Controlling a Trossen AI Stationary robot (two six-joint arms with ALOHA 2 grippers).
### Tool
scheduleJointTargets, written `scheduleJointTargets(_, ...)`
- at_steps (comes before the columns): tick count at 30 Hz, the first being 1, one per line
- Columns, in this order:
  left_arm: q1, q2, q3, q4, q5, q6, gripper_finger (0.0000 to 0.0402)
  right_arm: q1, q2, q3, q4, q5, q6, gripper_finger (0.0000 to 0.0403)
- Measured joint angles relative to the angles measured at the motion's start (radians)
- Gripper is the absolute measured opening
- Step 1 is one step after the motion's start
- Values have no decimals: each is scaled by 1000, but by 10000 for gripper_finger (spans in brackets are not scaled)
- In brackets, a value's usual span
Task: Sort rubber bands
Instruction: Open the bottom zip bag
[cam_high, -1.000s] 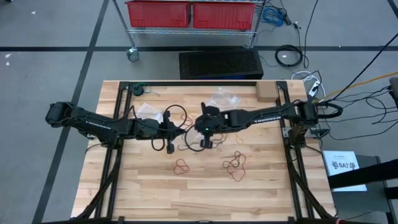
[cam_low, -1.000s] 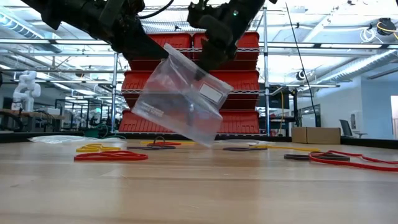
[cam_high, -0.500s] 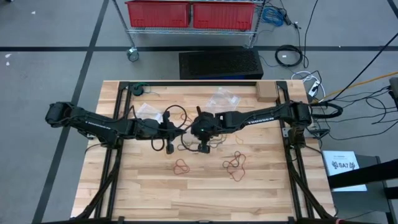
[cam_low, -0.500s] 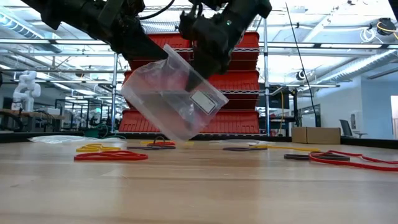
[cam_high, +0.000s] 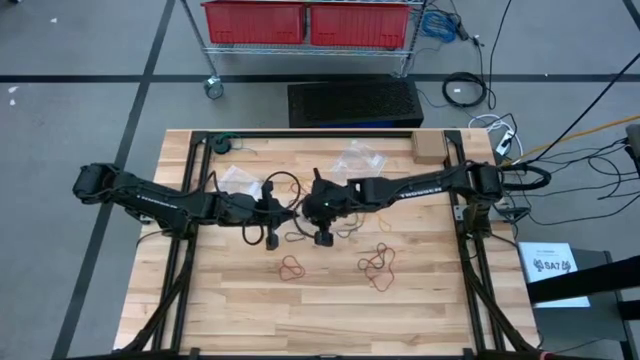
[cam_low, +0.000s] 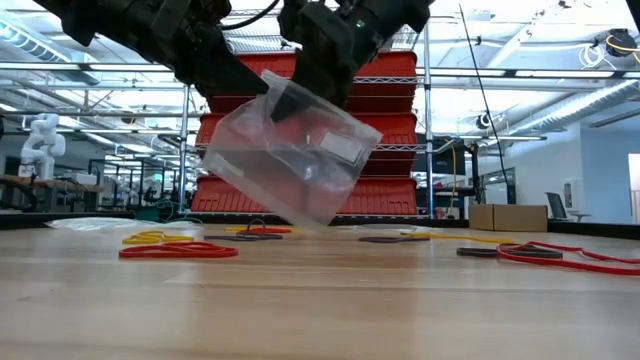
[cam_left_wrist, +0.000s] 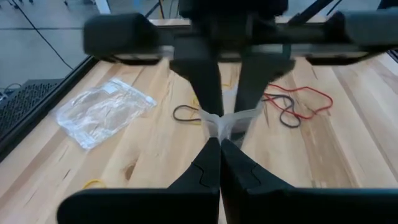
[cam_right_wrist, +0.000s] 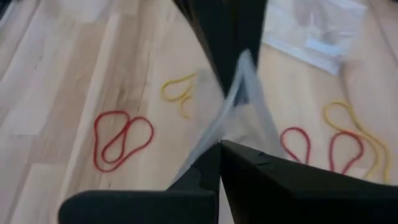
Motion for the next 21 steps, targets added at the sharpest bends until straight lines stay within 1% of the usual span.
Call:
scheduleJointTargets(2, -3, 0, 0, -2, 0, -20, 0, -1, -5, -53, 55, 0, 33, 0)
scheduleJointTargets(6, -28, 15, 0, -4, -8, -44, 0, -2, -11, -169, 238, 1, 111, 0)
scheduleJointTargets(10, -46, 43, 0, 16, -19, -56, 0, 11, -11, -214, 348, 13, 153, 0)
scheduleJointTargets(16, -50, 99, 0, 95, -20, -73, 0, 26, -12, -205, 377, 29, 158, 3)
scheduleJointTargets(18, -50, 110, 0, 117, -21, -73, 0, 26, -12, -205, 376, 28, 158, 14)
scheduleJointTargets(21, -50, 111, 12, 117, -29, -67, 0, 26, -8, -205, 384, -8, 179, 48)
